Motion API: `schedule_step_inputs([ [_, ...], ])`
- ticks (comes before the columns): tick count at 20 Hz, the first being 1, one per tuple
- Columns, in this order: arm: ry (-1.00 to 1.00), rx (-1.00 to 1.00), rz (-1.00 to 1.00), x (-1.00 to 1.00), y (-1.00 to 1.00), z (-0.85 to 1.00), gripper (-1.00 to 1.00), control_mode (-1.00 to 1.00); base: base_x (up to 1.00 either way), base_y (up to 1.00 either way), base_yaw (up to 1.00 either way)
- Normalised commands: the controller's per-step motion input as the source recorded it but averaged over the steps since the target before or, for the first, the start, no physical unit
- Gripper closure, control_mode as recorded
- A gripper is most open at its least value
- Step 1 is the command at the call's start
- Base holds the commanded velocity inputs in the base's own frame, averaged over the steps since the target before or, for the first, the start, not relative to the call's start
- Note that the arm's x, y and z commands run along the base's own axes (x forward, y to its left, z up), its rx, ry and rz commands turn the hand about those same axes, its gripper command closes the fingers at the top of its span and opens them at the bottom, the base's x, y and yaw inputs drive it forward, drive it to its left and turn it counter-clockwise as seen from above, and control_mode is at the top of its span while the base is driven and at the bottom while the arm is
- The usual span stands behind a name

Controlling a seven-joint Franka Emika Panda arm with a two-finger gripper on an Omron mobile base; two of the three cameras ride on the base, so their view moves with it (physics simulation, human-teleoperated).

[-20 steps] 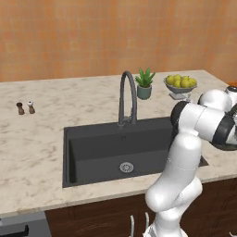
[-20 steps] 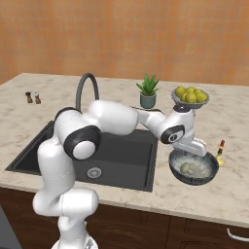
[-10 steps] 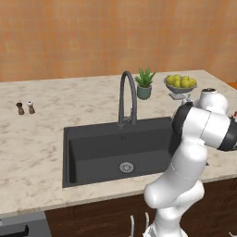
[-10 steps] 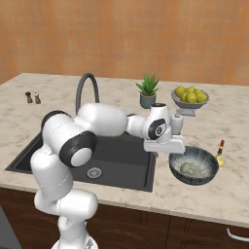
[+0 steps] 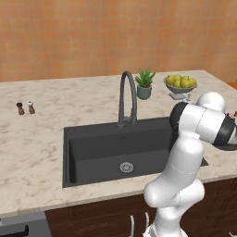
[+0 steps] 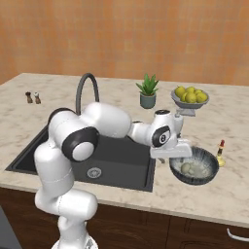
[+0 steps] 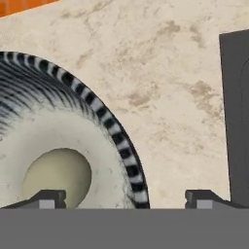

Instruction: Pick the mushroom from the sink and place it in the bowl. Then pick the bowl and place it in the microwave. Then close the microwave door and press the start button.

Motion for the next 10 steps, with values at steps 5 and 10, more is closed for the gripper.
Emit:
schedule_step_inputs([
  [5, 0.04, -0.01, 0.15, 0.06, -0.03, -0.36, -1.0, -1.0, 0.0, 0.0, 0.0],
  [10, 0.06, 0.0, 0.15, 0.04, -0.02, -0.49, 1.0, -1.0, 0.0, 0.0, 0.0],
])
